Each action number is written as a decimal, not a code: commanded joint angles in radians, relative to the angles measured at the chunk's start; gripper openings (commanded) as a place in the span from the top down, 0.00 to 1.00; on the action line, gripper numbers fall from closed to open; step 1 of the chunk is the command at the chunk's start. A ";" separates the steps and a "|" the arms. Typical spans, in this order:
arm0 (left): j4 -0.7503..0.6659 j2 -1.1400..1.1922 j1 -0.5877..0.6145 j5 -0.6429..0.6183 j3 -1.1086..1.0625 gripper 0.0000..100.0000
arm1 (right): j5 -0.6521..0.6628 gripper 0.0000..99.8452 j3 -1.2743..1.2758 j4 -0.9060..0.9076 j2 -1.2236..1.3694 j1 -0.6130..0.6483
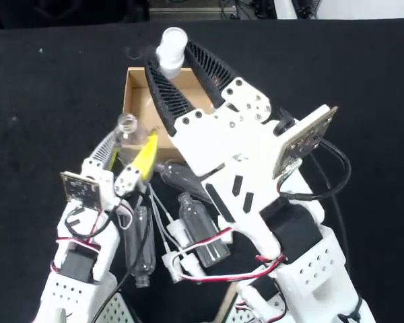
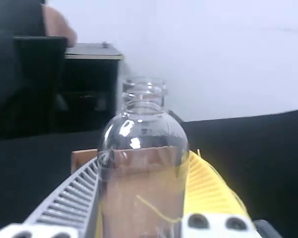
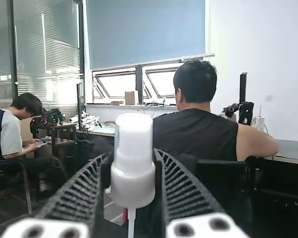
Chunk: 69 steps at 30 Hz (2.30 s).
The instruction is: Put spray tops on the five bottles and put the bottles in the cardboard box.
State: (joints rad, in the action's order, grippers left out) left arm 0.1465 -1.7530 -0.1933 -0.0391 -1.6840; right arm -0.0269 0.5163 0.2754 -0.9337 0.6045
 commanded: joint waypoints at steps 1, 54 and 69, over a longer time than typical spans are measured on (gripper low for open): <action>-0.023 -0.014 -0.062 -0.008 -0.019 0.97 | -0.005 0.99 0.021 -0.043 -0.027 0.021; -0.023 -0.021 -0.054 -0.005 -0.019 0.97 | 0.098 0.93 -0.340 0.698 0.193 -0.242; -0.023 -0.014 -0.054 -0.005 -0.019 0.97 | -0.198 0.82 0.024 0.489 0.579 -0.436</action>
State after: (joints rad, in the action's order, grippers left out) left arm 0.1419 -1.7530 -0.2470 -0.0391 -1.6840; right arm -0.2079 0.4948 0.9291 -0.3936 0.1596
